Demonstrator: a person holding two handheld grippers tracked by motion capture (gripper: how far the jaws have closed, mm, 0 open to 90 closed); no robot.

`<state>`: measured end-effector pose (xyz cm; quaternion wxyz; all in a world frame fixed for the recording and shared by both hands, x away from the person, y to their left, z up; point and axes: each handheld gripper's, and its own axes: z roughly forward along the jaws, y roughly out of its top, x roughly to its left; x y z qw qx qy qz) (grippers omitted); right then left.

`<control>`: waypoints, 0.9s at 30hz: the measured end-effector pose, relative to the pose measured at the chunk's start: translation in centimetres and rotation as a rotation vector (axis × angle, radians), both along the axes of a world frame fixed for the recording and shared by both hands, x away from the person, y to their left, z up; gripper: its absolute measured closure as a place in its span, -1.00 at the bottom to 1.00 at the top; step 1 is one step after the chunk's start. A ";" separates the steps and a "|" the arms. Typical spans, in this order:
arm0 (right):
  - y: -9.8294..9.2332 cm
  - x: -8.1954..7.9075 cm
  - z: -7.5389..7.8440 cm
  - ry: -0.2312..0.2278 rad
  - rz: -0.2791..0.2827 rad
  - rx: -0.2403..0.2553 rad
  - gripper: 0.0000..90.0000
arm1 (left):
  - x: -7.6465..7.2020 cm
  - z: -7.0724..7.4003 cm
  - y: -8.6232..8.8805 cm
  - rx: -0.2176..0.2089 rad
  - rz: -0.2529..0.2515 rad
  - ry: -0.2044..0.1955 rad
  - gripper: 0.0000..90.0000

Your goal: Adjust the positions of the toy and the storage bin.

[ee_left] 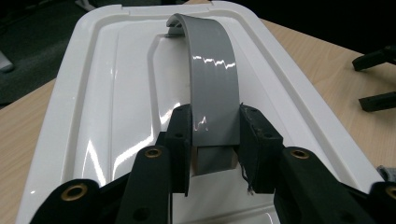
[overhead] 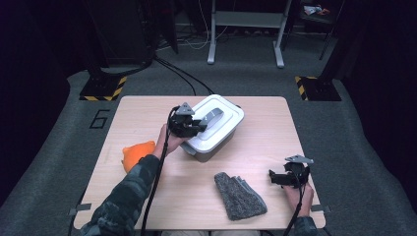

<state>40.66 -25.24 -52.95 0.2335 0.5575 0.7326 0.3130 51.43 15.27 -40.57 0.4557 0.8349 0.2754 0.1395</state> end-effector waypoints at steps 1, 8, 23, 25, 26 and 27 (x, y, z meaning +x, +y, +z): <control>0.0 0.0 0.0 0.000 0.000 0.000 -1.00 | 0.0 0.0 -0.1 -0.002 -0.001 -0.001 0.49; 0.0 0.0 0.0 0.000 0.000 0.000 -1.00 | -0.1 0.1 -0.7 0.010 -0.025 -0.002 0.49; 0.0 0.0 0.0 0.003 -0.003 0.003 -1.00 | -1.0 1.4 0.8 0.054 0.162 -0.020 -0.42; 0.0 0.0 0.0 0.004 -0.006 0.005 -1.00 | -1.1 1.5 1.0 0.048 0.198 -0.020 -0.49; 0.0 0.0 0.0 0.004 -0.005 0.005 -1.00 | -1.1 1.5 1.2 0.039 0.199 -0.017 -0.50; 0.0 0.0 0.0 0.001 0.000 0.001 -1.00 | -1.2 1.5 1.2 0.043 0.207 -0.020 -0.49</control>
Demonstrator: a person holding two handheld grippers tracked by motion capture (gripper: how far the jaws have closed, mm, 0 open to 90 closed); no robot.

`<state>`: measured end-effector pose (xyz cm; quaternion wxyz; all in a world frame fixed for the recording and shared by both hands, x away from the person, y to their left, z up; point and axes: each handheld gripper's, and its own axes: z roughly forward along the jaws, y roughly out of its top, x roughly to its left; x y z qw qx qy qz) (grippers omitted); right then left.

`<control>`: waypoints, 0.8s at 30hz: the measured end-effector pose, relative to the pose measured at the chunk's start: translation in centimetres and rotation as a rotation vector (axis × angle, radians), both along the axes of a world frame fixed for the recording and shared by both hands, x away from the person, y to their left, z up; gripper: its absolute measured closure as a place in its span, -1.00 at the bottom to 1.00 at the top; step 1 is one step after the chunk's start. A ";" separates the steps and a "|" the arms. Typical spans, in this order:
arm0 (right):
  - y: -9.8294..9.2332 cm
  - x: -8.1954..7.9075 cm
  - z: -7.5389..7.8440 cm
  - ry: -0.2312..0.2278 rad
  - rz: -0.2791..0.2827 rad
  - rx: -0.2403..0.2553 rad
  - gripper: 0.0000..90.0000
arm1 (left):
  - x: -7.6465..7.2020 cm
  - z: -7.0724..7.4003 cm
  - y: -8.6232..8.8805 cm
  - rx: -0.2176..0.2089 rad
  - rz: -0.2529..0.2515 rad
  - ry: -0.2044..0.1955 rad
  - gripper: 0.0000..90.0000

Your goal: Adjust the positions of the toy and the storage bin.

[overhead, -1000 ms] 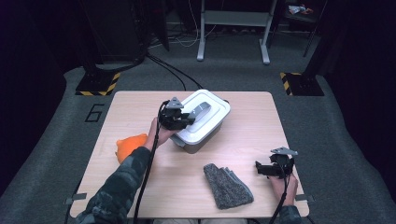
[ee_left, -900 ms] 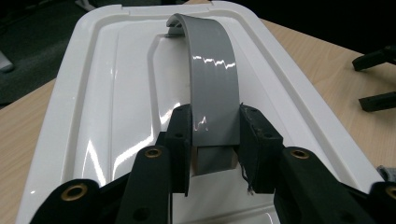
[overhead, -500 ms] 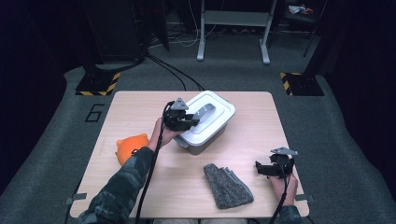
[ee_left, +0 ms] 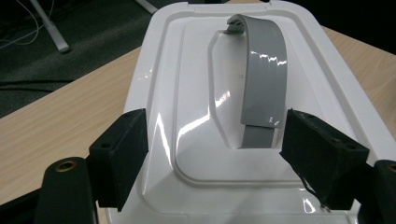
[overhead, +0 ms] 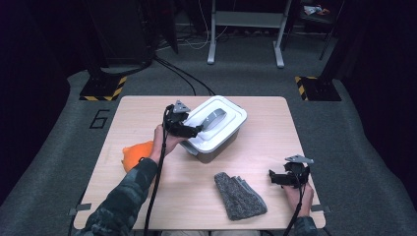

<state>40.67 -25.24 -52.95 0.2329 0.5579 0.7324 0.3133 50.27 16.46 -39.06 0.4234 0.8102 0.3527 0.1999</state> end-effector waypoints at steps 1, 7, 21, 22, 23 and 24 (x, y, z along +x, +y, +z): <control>0.0 0.0 0.0 -0.001 0.001 -0.001 -1.00 | 0.0 0.0 -0.1 0.000 0.005 -0.004 -0.49; 0.0 0.0 0.0 0.000 0.000 0.000 -1.00 | -0.3 -0.3 -0.9 0.017 -0.009 0.000 -0.47; 0.0 0.0 0.0 -0.001 0.000 -0.001 -1.00 | -0.2 -1.0 2.2 0.054 0.111 0.069 -0.50; 0.0 0.0 0.0 -0.001 0.000 -0.001 -1.00 | -0.1 -1.2 2.1 0.050 0.111 0.068 -0.48; 0.0 0.0 0.0 -0.001 0.000 -0.001 -1.00 | 0.0 -1.3 2.2 0.045 0.092 0.077 -0.45; 0.0 0.0 0.0 -0.001 0.000 -0.001 -1.00 | 0.1 -1.4 2.3 0.031 0.101 0.075 -0.45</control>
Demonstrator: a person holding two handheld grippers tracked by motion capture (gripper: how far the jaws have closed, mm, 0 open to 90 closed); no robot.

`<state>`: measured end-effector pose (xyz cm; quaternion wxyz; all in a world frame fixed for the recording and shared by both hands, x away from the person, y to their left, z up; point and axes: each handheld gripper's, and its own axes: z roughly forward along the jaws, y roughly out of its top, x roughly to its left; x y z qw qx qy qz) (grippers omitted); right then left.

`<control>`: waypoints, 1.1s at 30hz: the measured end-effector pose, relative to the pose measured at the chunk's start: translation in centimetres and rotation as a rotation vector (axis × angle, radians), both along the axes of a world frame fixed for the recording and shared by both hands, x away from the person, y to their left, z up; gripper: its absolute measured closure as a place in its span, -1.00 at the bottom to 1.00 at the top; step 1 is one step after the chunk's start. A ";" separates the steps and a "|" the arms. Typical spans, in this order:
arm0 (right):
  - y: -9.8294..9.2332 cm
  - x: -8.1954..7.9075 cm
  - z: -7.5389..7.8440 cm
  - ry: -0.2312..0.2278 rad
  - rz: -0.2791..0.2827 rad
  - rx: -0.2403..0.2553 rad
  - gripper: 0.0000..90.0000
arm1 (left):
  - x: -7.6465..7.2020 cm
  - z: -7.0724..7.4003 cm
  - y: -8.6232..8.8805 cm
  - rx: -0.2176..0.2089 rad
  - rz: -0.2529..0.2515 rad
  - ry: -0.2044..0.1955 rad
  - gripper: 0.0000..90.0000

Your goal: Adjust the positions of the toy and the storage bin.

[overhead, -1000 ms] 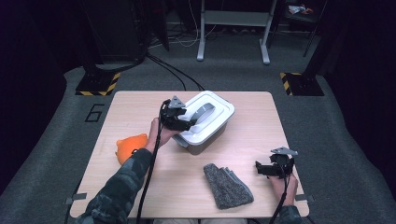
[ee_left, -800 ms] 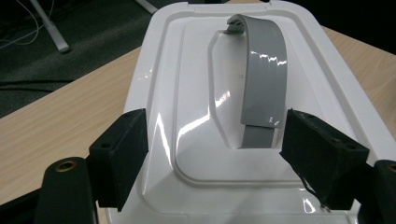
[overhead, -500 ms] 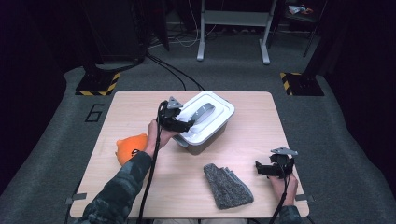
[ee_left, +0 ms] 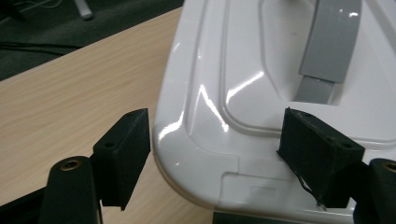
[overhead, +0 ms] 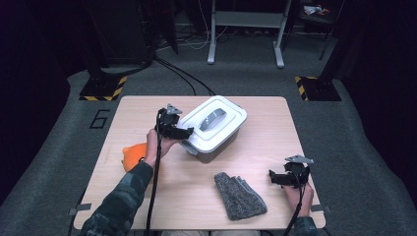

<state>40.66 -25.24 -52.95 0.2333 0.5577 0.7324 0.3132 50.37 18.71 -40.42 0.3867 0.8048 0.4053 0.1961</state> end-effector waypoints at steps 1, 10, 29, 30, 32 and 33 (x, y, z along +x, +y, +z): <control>0.0 0.0 0.0 0.000 0.000 0.000 -1.00 | 0.1 0.0 0.1 0.006 -0.008 -0.010 -0.40; 0.0 0.0 0.0 0.000 0.000 0.000 -1.00 | 0.5 -0.1 0.4 -0.017 -0.031 -0.015 -0.22; 0.0 0.0 0.0 0.003 -0.004 0.004 -1.00 | 0.8 -0.1 -0.9 -0.025 -0.051 -0.024 -0.47; 0.0 0.0 0.0 0.004 -0.005 0.005 -1.00 | 0.6 0.0 -0.8 -0.031 -0.047 -0.025 -0.50; 0.0 0.0 0.0 0.004 -0.005 0.005 -1.00 | 0.1 0.4 -0.5 -0.040 -0.032 -0.033 -0.57; 0.0 0.0 0.0 0.004 -0.005 0.005 -1.00 | -0.2 0.6 -0.4 -0.050 -0.030 -0.036 -0.59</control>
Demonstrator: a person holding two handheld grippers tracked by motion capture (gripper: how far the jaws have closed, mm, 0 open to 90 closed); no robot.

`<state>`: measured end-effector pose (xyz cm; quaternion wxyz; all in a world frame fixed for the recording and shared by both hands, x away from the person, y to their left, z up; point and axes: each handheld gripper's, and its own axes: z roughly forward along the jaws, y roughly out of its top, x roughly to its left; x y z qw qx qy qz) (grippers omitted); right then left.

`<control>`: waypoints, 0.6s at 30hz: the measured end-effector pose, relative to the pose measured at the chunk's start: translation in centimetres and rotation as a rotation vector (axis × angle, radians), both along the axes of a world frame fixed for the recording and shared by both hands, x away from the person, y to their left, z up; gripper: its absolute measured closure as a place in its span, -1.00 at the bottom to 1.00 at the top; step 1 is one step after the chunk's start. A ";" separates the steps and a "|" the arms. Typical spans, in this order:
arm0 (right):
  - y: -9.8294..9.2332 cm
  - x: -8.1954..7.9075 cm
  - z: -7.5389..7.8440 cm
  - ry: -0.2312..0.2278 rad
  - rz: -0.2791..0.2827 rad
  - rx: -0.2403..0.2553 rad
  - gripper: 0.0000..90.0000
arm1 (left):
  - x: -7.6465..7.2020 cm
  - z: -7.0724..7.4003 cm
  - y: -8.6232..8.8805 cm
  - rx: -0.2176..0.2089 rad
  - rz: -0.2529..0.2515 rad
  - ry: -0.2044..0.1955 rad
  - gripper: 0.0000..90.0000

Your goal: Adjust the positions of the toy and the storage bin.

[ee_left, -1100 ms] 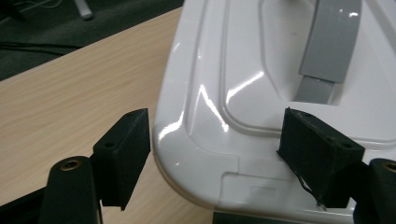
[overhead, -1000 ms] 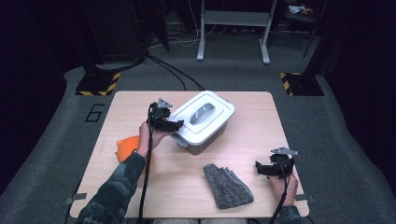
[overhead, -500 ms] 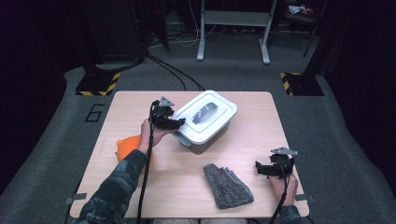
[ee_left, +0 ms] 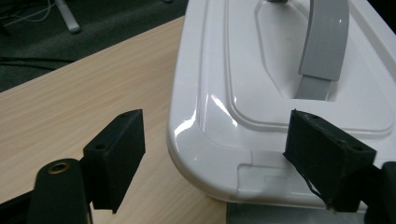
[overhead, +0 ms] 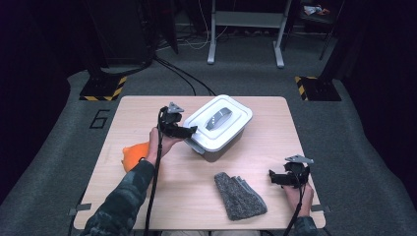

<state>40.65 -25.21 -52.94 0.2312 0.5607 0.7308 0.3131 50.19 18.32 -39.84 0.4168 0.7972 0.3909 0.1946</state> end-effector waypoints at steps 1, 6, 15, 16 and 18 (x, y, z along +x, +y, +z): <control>0.0 0.0 0.0 -0.001 0.001 -0.001 -1.00 | -0.4 0.2 0.1 0.001 0.003 -0.004 -0.61; 0.0 0.0 0.0 -0.002 0.004 -0.002 -1.00 | -2.6 1.2 0.5 -0.014 -0.011 -0.033 -0.67; -0.2 0.2 0.1 0.009 0.018 -0.005 -0.98 | -6.8 0.9 -0.1 0.010 -0.052 -0.068 -0.73; -0.2 0.2 0.1 0.008 0.014 -0.001 -0.97 | -7.4 0.6 -0.2 0.011 -0.063 -0.065 -0.73; -0.3 0.2 0.2 0.018 0.017 0.005 -0.96 | -8.4 0.2 -0.4 0.009 -0.074 -0.065 -0.73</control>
